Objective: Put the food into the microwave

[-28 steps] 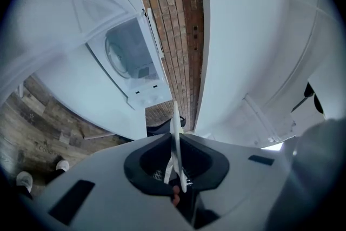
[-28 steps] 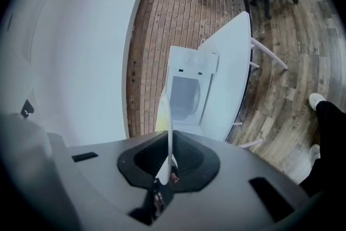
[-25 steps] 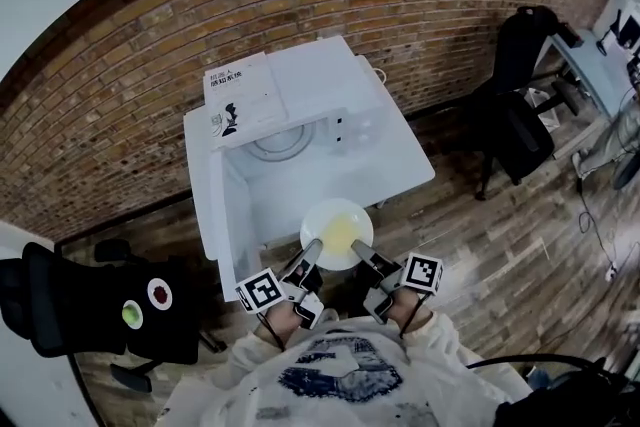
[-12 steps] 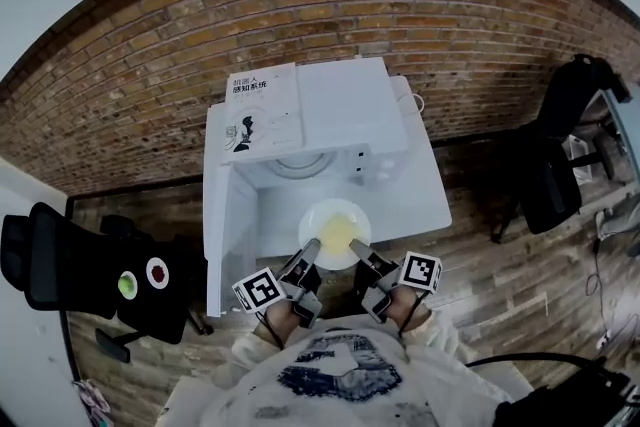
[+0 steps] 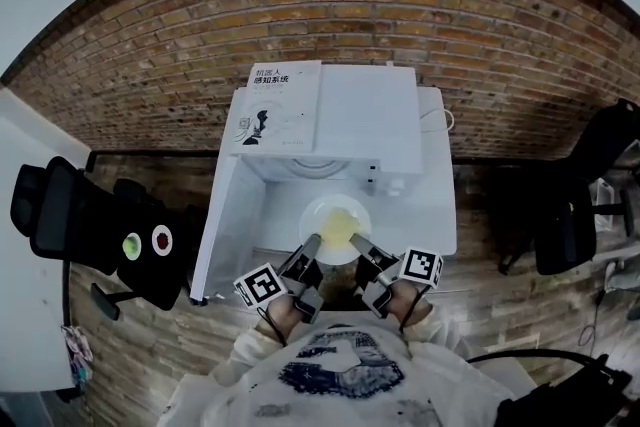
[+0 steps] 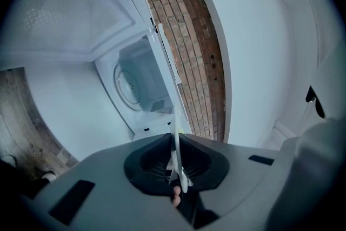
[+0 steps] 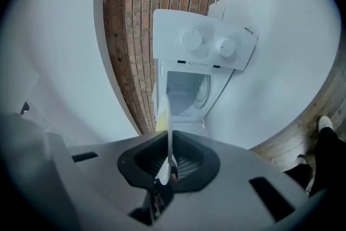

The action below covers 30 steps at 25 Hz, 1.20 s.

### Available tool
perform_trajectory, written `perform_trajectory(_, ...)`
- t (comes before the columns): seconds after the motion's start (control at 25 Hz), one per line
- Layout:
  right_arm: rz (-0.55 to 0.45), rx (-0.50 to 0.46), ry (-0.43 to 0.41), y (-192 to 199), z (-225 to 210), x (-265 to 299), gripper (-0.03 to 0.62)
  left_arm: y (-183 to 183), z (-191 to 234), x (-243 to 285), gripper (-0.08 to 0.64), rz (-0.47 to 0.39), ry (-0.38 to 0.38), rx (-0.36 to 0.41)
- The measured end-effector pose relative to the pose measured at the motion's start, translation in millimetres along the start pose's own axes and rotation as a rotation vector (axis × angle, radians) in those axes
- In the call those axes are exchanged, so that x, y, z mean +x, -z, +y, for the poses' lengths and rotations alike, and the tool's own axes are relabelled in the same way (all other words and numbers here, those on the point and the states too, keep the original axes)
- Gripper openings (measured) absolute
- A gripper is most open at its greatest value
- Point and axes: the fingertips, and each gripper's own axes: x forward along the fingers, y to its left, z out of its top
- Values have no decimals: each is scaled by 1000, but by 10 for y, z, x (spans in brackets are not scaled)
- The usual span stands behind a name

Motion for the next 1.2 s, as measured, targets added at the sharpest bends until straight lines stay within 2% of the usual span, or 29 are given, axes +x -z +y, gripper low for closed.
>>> perform_trajectory(0.08,18,6,-19,-35,19,34,31,-30,41,0,38,-6,-35,43)
perform_trajectory(0.24,34,32,-15,-40,18,83,31,-64,-17,34,40,-34,-17,5)
perform_trajectory(0.4,37,11,-16,-90,14,179,30,-177,100,31,38,-21,-62,68)
perform_trajectory(1.0,-56,36,71,-264,-176,612,31,-614,433,299,40,78,-48,40)
perform_trajectory(1.2,-78,60,84,-325,-314,690,31,-645,454,444,38,79,21,-66)
